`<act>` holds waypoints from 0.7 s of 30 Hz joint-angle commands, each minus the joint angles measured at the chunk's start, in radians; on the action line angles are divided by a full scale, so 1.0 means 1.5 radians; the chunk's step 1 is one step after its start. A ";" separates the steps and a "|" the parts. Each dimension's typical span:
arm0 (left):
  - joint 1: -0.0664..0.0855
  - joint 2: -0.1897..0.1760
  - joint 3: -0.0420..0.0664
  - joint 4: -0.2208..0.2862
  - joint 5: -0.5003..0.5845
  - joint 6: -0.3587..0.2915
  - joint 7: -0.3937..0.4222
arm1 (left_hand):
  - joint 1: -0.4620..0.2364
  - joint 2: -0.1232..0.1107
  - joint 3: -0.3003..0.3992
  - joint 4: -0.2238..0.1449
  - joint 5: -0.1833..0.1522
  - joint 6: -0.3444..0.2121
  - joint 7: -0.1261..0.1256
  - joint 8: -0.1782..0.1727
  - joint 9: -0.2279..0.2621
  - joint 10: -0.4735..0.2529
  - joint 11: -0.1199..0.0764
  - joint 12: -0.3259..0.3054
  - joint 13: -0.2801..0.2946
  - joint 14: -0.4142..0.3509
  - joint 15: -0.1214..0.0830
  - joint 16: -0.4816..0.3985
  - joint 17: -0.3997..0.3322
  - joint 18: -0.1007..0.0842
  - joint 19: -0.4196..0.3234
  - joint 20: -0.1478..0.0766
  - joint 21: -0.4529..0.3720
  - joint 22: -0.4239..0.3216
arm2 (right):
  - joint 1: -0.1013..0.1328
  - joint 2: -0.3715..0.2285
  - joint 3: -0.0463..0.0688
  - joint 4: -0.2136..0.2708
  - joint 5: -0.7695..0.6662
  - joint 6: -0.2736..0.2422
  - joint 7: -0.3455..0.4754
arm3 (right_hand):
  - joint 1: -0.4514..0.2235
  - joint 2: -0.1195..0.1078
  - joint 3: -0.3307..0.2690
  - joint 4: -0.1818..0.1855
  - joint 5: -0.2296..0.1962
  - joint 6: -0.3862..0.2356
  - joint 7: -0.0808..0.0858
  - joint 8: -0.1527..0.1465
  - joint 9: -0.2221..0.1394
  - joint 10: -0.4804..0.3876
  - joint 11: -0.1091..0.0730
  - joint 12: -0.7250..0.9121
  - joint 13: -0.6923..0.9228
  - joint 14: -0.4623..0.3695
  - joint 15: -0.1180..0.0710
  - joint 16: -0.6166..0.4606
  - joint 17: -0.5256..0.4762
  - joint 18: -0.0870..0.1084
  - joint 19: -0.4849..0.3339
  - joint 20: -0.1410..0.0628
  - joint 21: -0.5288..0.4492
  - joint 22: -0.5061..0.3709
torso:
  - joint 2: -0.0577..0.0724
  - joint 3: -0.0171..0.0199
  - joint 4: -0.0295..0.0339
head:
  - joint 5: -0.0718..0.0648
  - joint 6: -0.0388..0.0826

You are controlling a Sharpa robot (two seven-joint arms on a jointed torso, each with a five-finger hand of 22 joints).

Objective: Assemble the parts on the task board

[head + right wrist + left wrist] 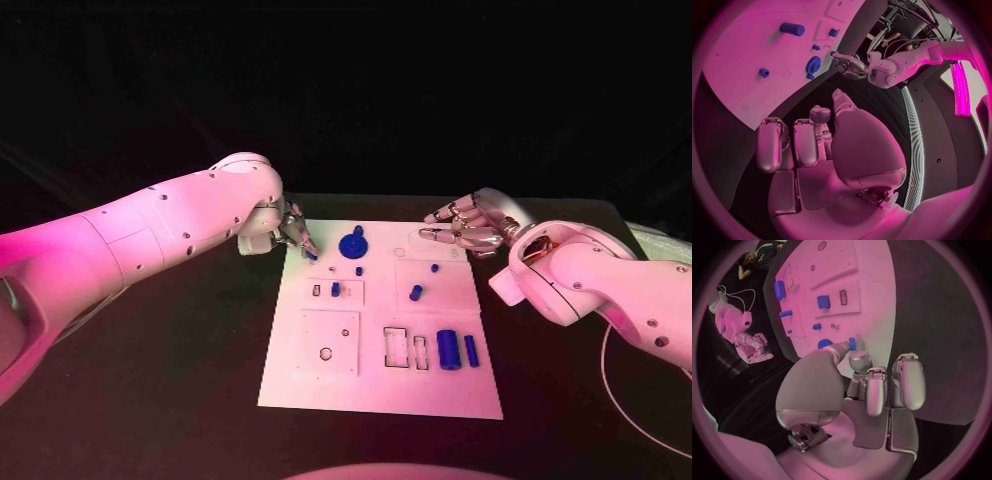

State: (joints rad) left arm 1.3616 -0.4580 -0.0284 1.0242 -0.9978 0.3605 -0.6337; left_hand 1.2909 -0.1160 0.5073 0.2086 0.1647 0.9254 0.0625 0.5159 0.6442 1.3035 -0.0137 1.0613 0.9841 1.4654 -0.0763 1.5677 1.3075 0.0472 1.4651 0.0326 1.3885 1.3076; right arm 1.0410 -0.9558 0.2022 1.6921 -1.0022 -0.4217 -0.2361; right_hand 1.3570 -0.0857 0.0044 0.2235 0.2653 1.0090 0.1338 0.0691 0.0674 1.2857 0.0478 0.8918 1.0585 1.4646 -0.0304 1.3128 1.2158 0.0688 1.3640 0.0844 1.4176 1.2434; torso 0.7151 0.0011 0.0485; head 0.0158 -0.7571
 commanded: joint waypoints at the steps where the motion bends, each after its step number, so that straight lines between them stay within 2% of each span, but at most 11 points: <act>1: 0.000 -0.018 -0.001 0.030 0.050 -0.054 0.020 | -0.014 -0.005 0.113 -0.103 0.018 0.001 -0.001 0.008 0.005 0.006 -0.001 0.003 0.000 0.070 0.002 0.002 0.176 0.004 0.005 0.003 0.000 0.059 | -0.001 0.000 0.000 0.001 -0.005 0.010 0.004 | 0.003 0.006 0.000 0.005 0.004 0.004 0.000 0.002 0.001 -0.005 -0.001 -0.004 -0.001 0.023 0.002 -0.002 -0.001 0.004 -0.003 -0.001 -0.004 -0.001 | -0.002 0.0007 0.0022 | -0.001 -0.001; 6: -0.002 -0.058 -0.002 0.089 0.075 -0.096 0.028 | -0.034 -0.015 0.130 -0.116 0.055 0.005 -0.003 0.016 0.011 0.009 -0.003 0.000 -0.006 0.070 0.000 0.002 0.176 0.002 0.009 0.001 0.006 0.065 | -0.001 0.000 -0.001 0.000 -0.006 0.011 0.004 | 0.003 0.006 0.000 0.005 0.004 0.004 0.000 0.002 0.001 -0.005 -0.001 -0.004 -0.001 0.023 0.002 -0.002 -0.001 0.004 -0.003 -0.001 -0.004 -0.001 | -0.003 0.0013 0.0015 | 0.000 0.000; 11: -0.008 -0.092 -0.010 0.142 0.084 -0.125 0.031 | -0.050 -0.021 0.141 -0.126 0.080 0.010 -0.006 0.020 0.015 0.015 -0.006 0.000 -0.008 0.070 -0.002 0.002 0.176 0.001 0.012 -0.001 0.011 0.071 | -0.002 0.000 -0.002 0.000 -0.006 0.012 0.004 | 0.003 0.006 0.000 0.005 0.004 0.004 0.000 0.002 0.001 -0.005 -0.001 -0.004 -0.001 0.023 0.002 -0.002 -0.001 0.004 -0.003 -0.001 -0.004 -0.001 | -0.004 0.0015 0.0028 | 0.000 -0.001; 13: -0.012 -0.103 -0.012 0.159 0.079 -0.132 0.031 | -0.059 -0.025 0.145 -0.130 0.109 0.013 -0.007 0.023 0.017 0.017 -0.007 -0.001 -0.011 0.070 -0.003 0.002 0.176 0.000 0.013 -0.002 0.013 0.074 | -0.002 0.000 -0.003 -0.001 -0.006 0.012 0.004 | 0.003 0.006 0.000 0.005 0.004 0.004 0.000 0.002 0.001 -0.005 -0.001 -0.004 -0.001 0.023 0.002 -0.002 -0.001 0.004 -0.003 -0.001 -0.004 -0.001 | -0.004 0.0010 0.0037 | 0.001 -0.002; 15: -0.018 -0.112 -0.014 0.176 0.049 -0.140 0.032 | -0.066 -0.028 0.147 -0.135 0.128 0.015 -0.008 0.026 0.019 0.020 -0.009 -0.002 -0.014 0.070 -0.004 0.002 0.176 -0.001 0.015 -0.003 0.016 0.077 | -0.003 -0.001 -0.003 -0.001 -0.006 0.012 0.004 | 0.003 0.006 0.000 0.005 0.004 0.004 0.000 0.002 0.001 -0.005 -0.001 -0.004 -0.001 0.023 0.002 -0.002 -0.001 0.004 -0.003 -0.001 -0.005 -0.001 | -0.005 0.0003 0.0054 | 0.000 -0.003; 18: -0.026 -0.121 -0.016 0.194 0.021 -0.147 0.033 | -0.069 -0.028 0.148 -0.137 0.133 0.017 -0.009 0.027 0.019 0.021 -0.009 -0.003 -0.015 0.070 -0.004 0.002 0.176 -0.001 0.016 -0.003 0.016 0.077 | -0.003 0.000 -0.004 -0.001 -0.006 0.012 0.005 | 0.004 0.006 0.000 0.005 0.005 0.004 0.000 0.002 0.001 -0.005 -0.001 -0.004 -0.001 0.023 0.002 -0.002 -0.001 0.004 -0.004 -0.001 -0.005 -0.001 | -0.006 0.0001 0.0066 | 0.000 -0.004; 21: -0.034 -0.129 -0.017 0.211 0.004 -0.154 0.035 | -0.071 -0.029 0.149 -0.139 0.136 0.017 -0.009 0.028 0.020 0.022 -0.010 -0.003 -0.015 0.070 -0.005 0.002 0.176 -0.001 0.016 -0.004 0.017 0.078 | -0.004 0.000 -0.004 -0.001 -0.006 0.012 0.005 | 0.004 0.006 0.000 0.005 0.005 0.004 0.000 0.002 0.001 -0.005 -0.001 -0.004 -0.001 0.023 0.002 -0.002 -0.001 0.004 -0.004 -0.001 -0.005 -0.001 | -0.006 -0.0001 0.0059 | 0.001 -0.004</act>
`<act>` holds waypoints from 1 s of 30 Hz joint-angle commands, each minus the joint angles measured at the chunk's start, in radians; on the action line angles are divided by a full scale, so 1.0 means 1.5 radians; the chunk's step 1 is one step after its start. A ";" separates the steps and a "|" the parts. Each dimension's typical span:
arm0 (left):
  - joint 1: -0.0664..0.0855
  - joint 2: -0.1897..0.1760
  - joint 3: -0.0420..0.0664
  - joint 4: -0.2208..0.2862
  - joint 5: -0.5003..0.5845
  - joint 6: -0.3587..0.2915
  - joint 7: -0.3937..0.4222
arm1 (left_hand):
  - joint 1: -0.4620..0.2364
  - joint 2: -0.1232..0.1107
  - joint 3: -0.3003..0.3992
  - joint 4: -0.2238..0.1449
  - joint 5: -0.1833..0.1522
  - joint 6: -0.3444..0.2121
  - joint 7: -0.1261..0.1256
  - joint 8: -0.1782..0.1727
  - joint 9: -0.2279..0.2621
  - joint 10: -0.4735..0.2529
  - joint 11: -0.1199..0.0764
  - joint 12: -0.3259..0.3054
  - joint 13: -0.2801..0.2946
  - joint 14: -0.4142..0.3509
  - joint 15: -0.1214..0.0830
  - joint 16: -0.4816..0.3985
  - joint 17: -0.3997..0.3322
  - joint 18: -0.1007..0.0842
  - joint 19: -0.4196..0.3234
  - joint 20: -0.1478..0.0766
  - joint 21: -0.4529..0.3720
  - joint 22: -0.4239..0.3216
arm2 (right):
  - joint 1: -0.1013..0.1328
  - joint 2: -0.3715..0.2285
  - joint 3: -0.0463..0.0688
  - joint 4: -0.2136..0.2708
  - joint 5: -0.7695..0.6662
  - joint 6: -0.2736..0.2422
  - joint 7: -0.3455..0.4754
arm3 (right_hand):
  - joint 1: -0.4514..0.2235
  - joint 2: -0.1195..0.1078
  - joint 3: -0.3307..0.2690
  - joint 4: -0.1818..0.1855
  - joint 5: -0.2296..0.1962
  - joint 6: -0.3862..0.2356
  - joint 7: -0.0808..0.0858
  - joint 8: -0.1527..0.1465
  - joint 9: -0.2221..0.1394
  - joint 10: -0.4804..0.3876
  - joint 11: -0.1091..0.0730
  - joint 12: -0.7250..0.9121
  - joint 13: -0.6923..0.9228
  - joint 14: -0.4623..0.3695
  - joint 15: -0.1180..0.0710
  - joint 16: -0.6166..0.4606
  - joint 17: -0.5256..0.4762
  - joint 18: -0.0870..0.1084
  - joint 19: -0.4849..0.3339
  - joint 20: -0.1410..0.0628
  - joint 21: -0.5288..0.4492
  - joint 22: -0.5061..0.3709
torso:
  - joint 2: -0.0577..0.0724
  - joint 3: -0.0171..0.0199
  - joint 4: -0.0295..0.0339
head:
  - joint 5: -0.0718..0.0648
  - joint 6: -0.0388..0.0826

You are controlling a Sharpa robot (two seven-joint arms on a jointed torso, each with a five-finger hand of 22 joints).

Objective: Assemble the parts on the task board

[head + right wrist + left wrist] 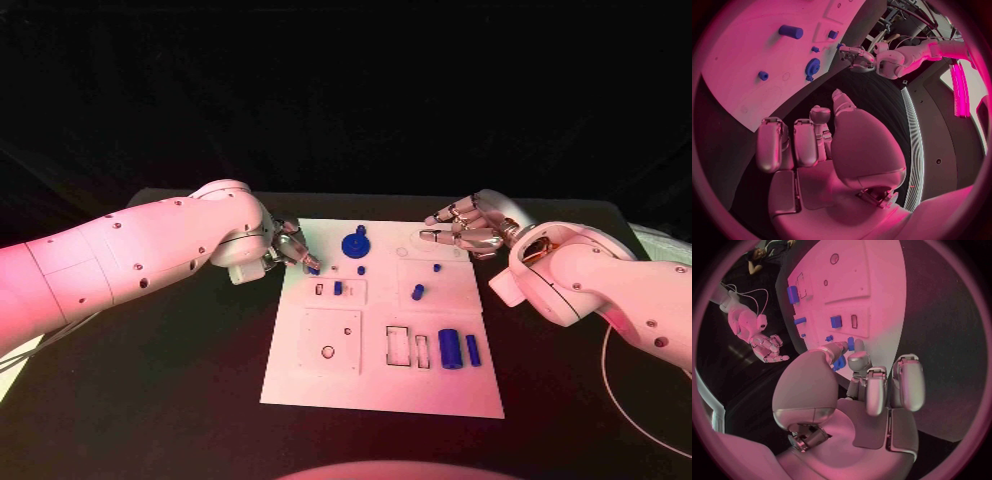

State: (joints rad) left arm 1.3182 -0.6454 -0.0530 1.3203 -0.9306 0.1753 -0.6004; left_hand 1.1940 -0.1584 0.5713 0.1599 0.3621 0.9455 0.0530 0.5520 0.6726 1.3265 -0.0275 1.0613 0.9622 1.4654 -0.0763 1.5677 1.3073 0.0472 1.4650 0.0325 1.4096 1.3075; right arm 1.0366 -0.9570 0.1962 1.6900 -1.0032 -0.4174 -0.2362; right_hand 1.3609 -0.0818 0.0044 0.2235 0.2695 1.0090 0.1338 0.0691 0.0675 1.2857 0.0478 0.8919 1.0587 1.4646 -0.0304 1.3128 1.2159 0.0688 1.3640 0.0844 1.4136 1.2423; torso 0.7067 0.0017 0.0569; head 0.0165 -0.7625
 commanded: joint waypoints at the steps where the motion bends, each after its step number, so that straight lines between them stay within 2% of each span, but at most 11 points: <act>1: -0.007 -0.006 0.000 0.017 -0.045 -0.032 0.013 | -0.007 0.000 0.106 -0.106 0.005 0.004 -0.003 0.004 0.001 0.007 0.000 -0.003 -0.001 0.070 -0.005 0.002 0.176 -0.001 0.016 -0.004 0.003 0.078 | -0.001 0.001 0.000 0.000 -0.005 0.010 0.005 | 0.001 0.004 0.000 0.005 0.002 0.004 0.000 0.002 0.001 -0.005 -0.001 -0.004 -0.001 0.023 0.002 -0.002 -0.001 0.004 -0.004 -0.001 -0.002 -0.001 | 0.000 -0.0007 0.0003 | 0.001 -0.001; 7: -0.020 -0.010 -0.001 0.031 -0.065 -0.034 0.014 | -0.007 0.000 0.107 -0.107 0.007 0.004 -0.003 0.004 0.001 0.005 -0.001 -0.008 -0.007 0.070 -0.005 0.002 0.176 -0.001 0.016 -0.004 0.002 0.078 | -0.002 0.001 -0.001 0.001 -0.004 0.010 0.005 | 0.001 0.004 0.000 0.005 0.002 0.004 0.000 0.002 0.001 -0.005 -0.001 -0.004 -0.001 0.023 0.002 -0.002 -0.001 0.004 -0.004 -0.001 -0.002 -0.001 | 0.000 -0.0007 -0.0001 | 0.002 -0.001; 15: -0.028 -0.011 -0.001 0.040 -0.094 -0.021 0.013 | -0.008 0.000 0.107 -0.108 0.007 0.004 -0.003 0.005 0.001 0.005 -0.001 -0.009 -0.008 0.070 -0.005 0.002 0.176 -0.001 0.016 -0.004 0.002 0.078 | -0.003 0.001 -0.001 0.000 0.018 0.014 0.007 | 0.002 0.004 0.000 0.005 0.003 0.004 0.000 0.002 0.001 -0.005 -0.001 -0.004 -0.001 0.022 0.002 -0.003 -0.002 0.004 -0.004 -0.001 -0.003 -0.001 | 0.000 -0.0005 0.0009 | 0.001 -0.004; 25: -0.032 -0.011 -0.001 0.047 -0.101 -0.001 0.010 | -0.008 -0.001 0.108 -0.108 0.008 0.004 -0.004 0.005 0.002 0.005 -0.001 -0.009 -0.008 0.070 -0.005 0.002 0.176 -0.001 0.016 -0.004 0.002 0.078 | -0.003 0.001 -0.001 0.000 0.021 0.017 0.009 | 0.002 0.004 0.000 0.005 0.003 0.004 0.000 0.002 0.001 -0.005 -0.001 -0.004 -0.001 0.022 0.002 -0.003 -0.002 0.004 -0.004 -0.001 -0.003 -0.001 | 0.001 -0.0004 -0.0009 | 0.001 -0.008; 30: -0.032 -0.014 -0.001 0.049 -0.101 0.016 0.009 | -0.011 -0.003 0.108 -0.111 0.012 0.005 -0.004 0.006 0.002 0.007 -0.002 -0.008 -0.008 0.070 -0.005 0.002 0.176 -0.001 0.017 -0.004 0.003 0.079 | -0.003 0.000 -0.001 0.000 0.021 0.017 0.009 | 0.002 0.004 0.000 0.005 0.003 0.004 0.000 0.002 0.001 -0.005 -0.001 -0.004 -0.001 0.022 0.002 -0.003 -0.002 0.004 -0.004 -0.001 -0.003 -0.001 | 0.000 -0.0005 -0.0001 | 0.000 -0.009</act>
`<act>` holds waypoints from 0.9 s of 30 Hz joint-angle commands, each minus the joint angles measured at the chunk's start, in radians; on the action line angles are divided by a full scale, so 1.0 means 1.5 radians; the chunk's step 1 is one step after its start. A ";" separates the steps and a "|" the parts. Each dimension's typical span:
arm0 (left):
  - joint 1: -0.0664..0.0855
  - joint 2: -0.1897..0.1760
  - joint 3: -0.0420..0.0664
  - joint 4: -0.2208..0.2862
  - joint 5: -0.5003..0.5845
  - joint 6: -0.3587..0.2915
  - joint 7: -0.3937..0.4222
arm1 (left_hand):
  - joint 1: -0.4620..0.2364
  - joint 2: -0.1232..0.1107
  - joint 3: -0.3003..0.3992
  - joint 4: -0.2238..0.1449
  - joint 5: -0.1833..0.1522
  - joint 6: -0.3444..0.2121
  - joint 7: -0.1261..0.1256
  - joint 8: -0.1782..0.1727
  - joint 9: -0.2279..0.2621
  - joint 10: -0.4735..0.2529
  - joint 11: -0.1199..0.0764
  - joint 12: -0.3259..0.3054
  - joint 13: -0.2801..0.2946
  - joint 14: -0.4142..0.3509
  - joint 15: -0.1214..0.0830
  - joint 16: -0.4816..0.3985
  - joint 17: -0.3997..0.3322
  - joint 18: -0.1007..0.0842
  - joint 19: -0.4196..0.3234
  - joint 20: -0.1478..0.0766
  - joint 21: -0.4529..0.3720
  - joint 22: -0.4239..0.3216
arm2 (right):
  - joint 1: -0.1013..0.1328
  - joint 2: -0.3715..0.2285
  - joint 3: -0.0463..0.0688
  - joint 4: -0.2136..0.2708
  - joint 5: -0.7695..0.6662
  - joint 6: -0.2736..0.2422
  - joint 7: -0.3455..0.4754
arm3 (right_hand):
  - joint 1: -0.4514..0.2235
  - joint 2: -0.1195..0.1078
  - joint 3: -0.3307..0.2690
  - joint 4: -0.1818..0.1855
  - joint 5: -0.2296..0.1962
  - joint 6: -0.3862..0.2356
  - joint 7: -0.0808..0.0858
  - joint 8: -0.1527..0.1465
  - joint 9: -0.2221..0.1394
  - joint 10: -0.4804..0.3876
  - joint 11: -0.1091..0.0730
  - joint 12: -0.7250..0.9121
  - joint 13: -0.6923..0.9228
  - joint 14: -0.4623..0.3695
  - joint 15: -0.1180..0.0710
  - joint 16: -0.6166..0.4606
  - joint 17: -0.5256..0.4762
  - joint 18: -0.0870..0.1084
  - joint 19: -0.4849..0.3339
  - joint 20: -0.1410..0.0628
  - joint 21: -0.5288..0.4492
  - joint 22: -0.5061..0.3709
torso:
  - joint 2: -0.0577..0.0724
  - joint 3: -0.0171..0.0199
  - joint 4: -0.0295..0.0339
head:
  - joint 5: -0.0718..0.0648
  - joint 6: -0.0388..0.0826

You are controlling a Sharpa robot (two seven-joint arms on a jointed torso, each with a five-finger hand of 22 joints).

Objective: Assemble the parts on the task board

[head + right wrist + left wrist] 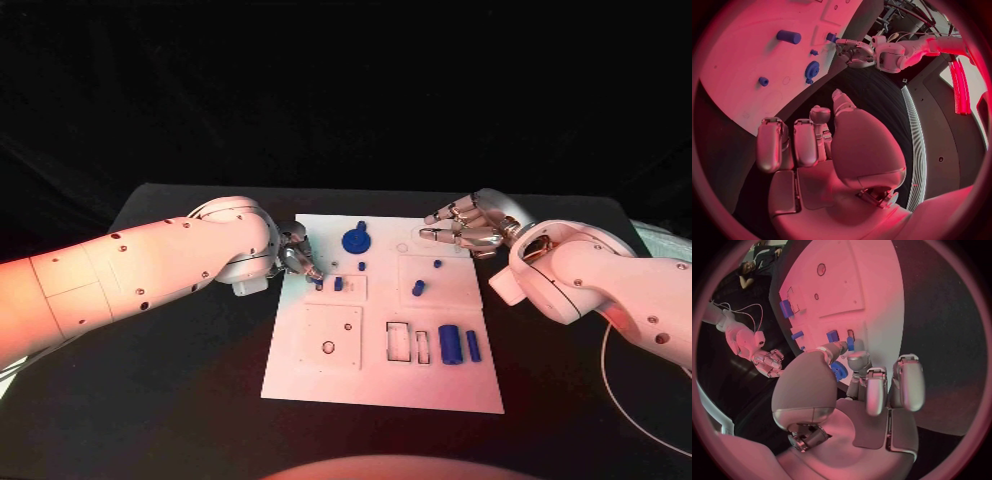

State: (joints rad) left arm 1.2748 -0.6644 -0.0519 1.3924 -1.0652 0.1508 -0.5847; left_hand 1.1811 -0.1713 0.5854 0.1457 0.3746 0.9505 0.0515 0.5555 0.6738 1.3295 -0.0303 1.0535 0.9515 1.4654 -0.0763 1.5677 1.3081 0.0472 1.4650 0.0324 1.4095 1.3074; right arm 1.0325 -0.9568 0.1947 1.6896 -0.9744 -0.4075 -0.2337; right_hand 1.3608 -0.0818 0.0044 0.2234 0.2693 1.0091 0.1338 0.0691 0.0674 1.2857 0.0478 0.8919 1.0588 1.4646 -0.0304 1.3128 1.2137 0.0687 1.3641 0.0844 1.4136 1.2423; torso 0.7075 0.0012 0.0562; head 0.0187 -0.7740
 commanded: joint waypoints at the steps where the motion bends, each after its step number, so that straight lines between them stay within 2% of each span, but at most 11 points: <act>1: -0.003 -0.002 -0.002 0.001 -0.012 0.035 -0.001 | -0.003 0.005 0.098 -0.103 0.006 0.002 -0.004 0.004 0.002 0.006 0.000 -0.002 -0.001 0.070 -0.006 0.002 0.175 -0.001 0.017 -0.005 0.004 0.080 | -0.001 0.000 0.000 0.000 0.002 0.010 0.007 | 0.002 0.004 0.000 0.006 0.003 0.004 0.000 0.002 0.001 -0.005 -0.001 -0.004 -0.001 0.022 0.002 -0.003 -0.001 0.004 -0.004 -0.001 -0.003 -0.001 | 0.000 -0.0001 0.0009 | -0.002 -0.002; 13: -0.004 -0.004 -0.002 0.005 -0.012 0.055 -0.007 | -0.008 0.003 0.100 -0.108 0.019 0.005 -0.005 0.006 0.002 0.010 -0.001 -0.001 0.000 0.070 -0.006 0.002 0.175 -0.002 0.018 -0.005 0.005 0.081 | -0.001 0.000 0.000 0.000 0.002 0.010 0.008 | 0.003 0.006 0.000 0.006 0.005 0.004 0.000 0.002 0.001 -0.005 -0.001 -0.004 -0.001 0.022 0.002 -0.004 -0.001 0.004 -0.004 -0.001 -0.003 -0.001 | 0.000 0.0000 0.0004 | 0.000 -0.005; 27: -0.004 0.000 -0.002 0.004 -0.012 0.065 -0.010 | -0.011 0.003 0.100 -0.110 0.024 0.006 -0.005 0.007 0.002 0.012 -0.001 0.000 0.000 0.070 -0.006 0.002 0.175 -0.002 0.018 -0.005 0.005 0.082 | -0.002 0.001 0.000 0.001 0.002 0.010 0.008 | 0.003 0.006 0.000 0.006 0.005 0.004 0.000 0.002 0.001 -0.005 -0.001 -0.004 -0.001 0.022 0.002 -0.004 -0.001 0.004 -0.004 -0.001 -0.003 -0.001 | 0.000 0.0003 -0.0002 | 0.000 -0.007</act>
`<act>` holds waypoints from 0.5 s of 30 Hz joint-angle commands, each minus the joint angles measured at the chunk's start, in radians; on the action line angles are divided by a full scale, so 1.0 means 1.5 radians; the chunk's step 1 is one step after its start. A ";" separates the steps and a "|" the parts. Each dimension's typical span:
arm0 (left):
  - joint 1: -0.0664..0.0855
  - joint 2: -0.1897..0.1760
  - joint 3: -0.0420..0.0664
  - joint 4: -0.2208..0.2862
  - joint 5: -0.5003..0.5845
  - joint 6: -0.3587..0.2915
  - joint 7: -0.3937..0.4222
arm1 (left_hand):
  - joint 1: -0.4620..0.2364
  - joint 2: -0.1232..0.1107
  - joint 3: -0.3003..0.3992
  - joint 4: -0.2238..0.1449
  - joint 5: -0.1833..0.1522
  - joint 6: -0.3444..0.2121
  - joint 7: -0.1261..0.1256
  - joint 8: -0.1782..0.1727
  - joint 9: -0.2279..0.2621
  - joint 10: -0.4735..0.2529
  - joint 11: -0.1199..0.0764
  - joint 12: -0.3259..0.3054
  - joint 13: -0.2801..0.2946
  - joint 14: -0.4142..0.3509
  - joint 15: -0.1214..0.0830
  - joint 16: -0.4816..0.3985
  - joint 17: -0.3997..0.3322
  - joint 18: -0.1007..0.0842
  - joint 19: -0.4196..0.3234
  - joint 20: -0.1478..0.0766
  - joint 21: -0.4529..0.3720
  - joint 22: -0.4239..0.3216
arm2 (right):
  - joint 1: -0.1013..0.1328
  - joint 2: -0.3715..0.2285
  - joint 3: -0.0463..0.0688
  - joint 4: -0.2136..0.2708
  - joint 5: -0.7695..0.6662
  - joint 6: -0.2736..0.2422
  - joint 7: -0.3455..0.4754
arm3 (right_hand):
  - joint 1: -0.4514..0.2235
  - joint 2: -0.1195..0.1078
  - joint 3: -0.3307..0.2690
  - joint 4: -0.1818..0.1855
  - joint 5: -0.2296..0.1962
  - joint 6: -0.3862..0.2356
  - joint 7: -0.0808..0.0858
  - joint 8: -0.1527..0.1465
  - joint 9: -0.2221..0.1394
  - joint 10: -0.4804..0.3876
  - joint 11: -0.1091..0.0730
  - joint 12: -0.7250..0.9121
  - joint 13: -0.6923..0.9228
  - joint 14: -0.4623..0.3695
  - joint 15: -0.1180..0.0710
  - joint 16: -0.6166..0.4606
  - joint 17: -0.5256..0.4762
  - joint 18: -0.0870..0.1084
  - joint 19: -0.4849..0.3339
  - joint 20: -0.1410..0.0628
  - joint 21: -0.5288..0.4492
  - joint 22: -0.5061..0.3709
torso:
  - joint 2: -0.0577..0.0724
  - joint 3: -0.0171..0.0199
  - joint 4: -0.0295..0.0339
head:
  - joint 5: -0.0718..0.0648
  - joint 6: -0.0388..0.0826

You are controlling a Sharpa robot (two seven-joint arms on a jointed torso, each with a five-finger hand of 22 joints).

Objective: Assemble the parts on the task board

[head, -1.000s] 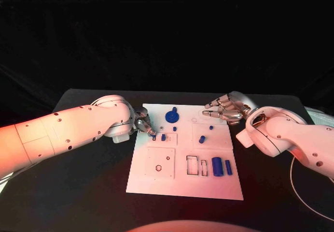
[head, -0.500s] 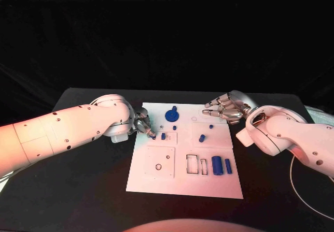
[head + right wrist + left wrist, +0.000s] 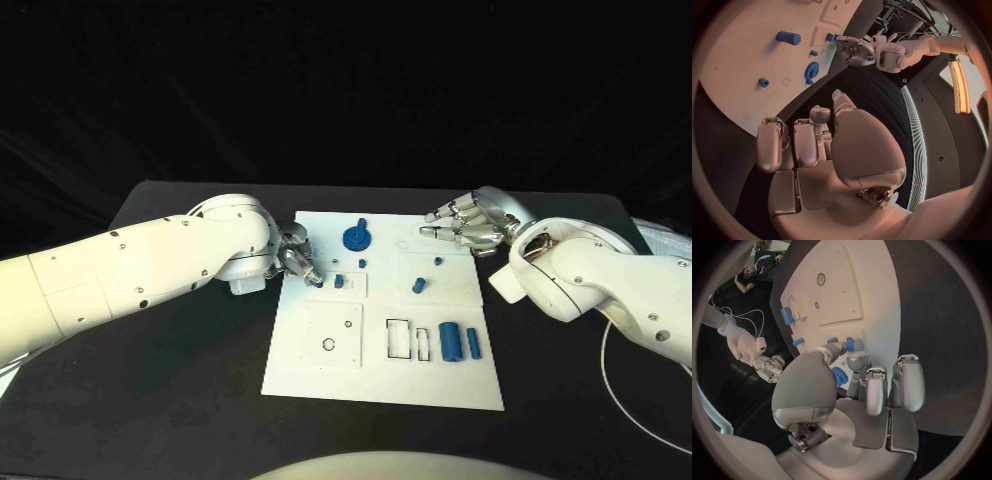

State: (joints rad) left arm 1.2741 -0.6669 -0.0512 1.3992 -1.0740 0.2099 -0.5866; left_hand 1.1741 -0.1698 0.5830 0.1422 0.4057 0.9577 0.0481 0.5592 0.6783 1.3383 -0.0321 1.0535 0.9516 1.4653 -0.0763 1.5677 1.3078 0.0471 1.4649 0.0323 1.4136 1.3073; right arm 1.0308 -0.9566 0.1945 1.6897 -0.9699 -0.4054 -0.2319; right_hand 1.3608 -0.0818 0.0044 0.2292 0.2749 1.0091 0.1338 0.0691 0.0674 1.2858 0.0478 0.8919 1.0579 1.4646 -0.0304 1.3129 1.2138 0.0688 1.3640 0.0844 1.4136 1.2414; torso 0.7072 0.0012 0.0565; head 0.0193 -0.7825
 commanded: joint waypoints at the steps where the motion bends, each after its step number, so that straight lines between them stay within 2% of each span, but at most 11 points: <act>1: -0.003 0.002 -0.002 -0.001 -0.006 0.025 -0.009 | -0.006 0.002 0.102 -0.108 0.003 0.001 -0.003 0.004 -0.001 0.006 0.000 0.000 0.000 0.070 -0.006 0.002 0.175 -0.002 0.018 -0.005 0.003 0.082 | -0.001 0.000 0.000 0.001 -0.001 0.008 0.007 | 0.003 0.006 0.000 0.002 0.002 0.004 0.000 0.002 0.001 -0.005 -0.001 -0.004 -0.001 0.022 0.002 -0.004 -0.001 0.004 -0.004 -0.001 -0.003 -0.001 | 0.000 0.0003 -0.0004 | 0.000 -0.001; 9: -0.003 0.009 -0.002 -0.007 -0.005 0.032 -0.012 | -0.008 0.003 0.102 -0.108 0.006 0.002 -0.003 0.004 -0.001 0.008 0.000 0.002 0.002 0.070 -0.006 0.002 0.175 -0.002 0.018 -0.005 0.003 0.082 | -0.001 0.000 0.000 0.001 -0.001 0.008 0.007 | 0.003 0.006 0.000 0.002 0.002 0.004 0.000 0.002 0.001 -0.005 -0.001 -0.004 -0.001 0.022 0.002 -0.004 -0.001 0.004 -0.004 -0.001 -0.003 -0.001 | 0.000 0.0005 0.0002 | -0.001 -0.001; 15: -0.003 0.023 -0.003 -0.025 0.003 0.049 -0.024 | -0.027 0.012 0.094 -0.099 0.007 0.006 -0.006 0.005 -0.001 0.014 -0.001 0.006 0.004 0.070 -0.006 0.002 0.175 -0.002 0.019 -0.005 0.003 0.084 | -0.001 0.000 0.000 0.002 -0.001 0.007 0.007 | 0.003 0.006 0.000 0.002 0.002 0.004 0.000 0.002 0.001 -0.005 -0.001 -0.004 -0.001 0.022 0.002 -0.004 -0.001 0.004 -0.004 -0.001 -0.003 -0.001 | 0.001 0.0005 -0.0009 | -0.001 -0.001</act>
State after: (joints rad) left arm 1.2767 -0.6377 -0.0491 1.3670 -1.0766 0.2315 -0.5985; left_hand 1.1302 -0.1606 0.5995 0.1202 0.4115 0.9658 0.0449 0.5646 0.6779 1.3547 -0.0344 1.0574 0.9558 1.4660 -0.0770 1.5677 1.3076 0.0472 1.4649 0.0323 1.4135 1.3073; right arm 1.0305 -0.9567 0.1945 1.6908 -0.9696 -0.4052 -0.2310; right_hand 1.3609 -0.0818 0.0044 0.2291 0.2749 1.0091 0.1338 0.0691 0.0674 1.2857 0.0478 0.8919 1.0580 1.4646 -0.0304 1.3129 1.2138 0.0688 1.3640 0.0844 1.4136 1.2415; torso 0.7072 0.0023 0.0560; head 0.0175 -0.7851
